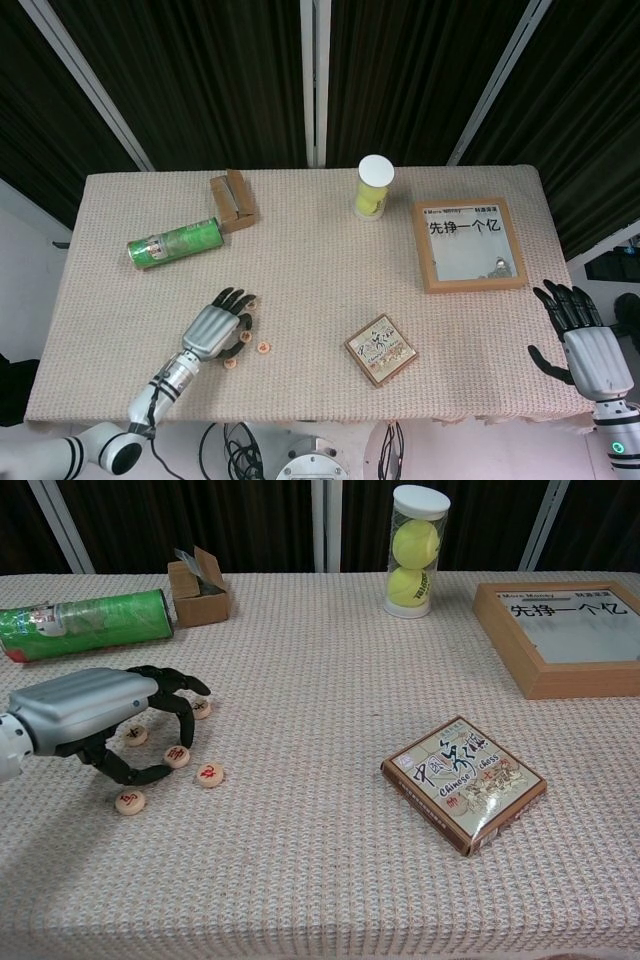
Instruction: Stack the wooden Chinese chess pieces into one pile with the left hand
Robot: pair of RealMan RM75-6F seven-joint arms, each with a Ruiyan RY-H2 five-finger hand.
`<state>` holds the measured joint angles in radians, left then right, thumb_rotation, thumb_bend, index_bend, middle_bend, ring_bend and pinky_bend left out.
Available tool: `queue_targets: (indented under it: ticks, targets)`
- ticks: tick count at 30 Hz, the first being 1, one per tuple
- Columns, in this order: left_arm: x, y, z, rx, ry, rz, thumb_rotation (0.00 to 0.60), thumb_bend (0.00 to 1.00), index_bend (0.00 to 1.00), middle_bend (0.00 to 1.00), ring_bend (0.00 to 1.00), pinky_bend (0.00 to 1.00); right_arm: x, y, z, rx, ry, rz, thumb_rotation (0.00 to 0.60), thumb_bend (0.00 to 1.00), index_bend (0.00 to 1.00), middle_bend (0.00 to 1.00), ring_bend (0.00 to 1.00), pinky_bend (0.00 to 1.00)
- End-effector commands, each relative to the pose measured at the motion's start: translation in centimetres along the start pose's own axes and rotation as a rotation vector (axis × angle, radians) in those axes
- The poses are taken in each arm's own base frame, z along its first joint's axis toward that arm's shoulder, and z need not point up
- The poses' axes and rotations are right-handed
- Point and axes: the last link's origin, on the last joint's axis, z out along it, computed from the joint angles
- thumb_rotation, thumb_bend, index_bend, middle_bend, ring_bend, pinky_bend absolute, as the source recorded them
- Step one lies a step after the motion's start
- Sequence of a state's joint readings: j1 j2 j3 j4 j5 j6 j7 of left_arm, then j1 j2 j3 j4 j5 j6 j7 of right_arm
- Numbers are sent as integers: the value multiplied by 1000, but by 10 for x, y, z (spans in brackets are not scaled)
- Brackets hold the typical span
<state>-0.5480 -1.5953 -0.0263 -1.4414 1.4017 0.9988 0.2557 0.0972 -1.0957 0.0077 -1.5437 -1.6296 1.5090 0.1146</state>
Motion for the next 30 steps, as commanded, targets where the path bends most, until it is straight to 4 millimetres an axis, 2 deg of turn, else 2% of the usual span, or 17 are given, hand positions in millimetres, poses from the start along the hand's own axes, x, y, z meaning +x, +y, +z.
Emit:
queue_targets:
  ticks: [1,7,13,20,23,30]
  targets:
    - [-1,0,0,-3,1,-1,600,309,465,84,0,33,-1,-1,0,2,-3,-1,600,246,0,0,0,0]
    - [-3,0,0,-8,4,2,600,308,487,87,0,33,0,0,0,0,-2,0,600,246,0,0,0,0]
    - [10,-3,-4,3,55,0,600,308,518,97,0,38,0,0,0,-1,-1,1,600,246,0,0,0,0]
    - [26,-26,-19,90,97,-16,600,307,522,99,0,45,0,0,-1,2,-4,-1,600,246,0,0,0,0]
    - [24,-34,-23,115,73,-11,600,308,522,99,0,42,0,-1,-1,1,-2,-4,600,246,0,0,0,0]
    - [18,-37,-19,123,40,-22,600,304,520,99,0,34,0,-1,-1,-6,-4,-7,600,247,0,0,0,0]
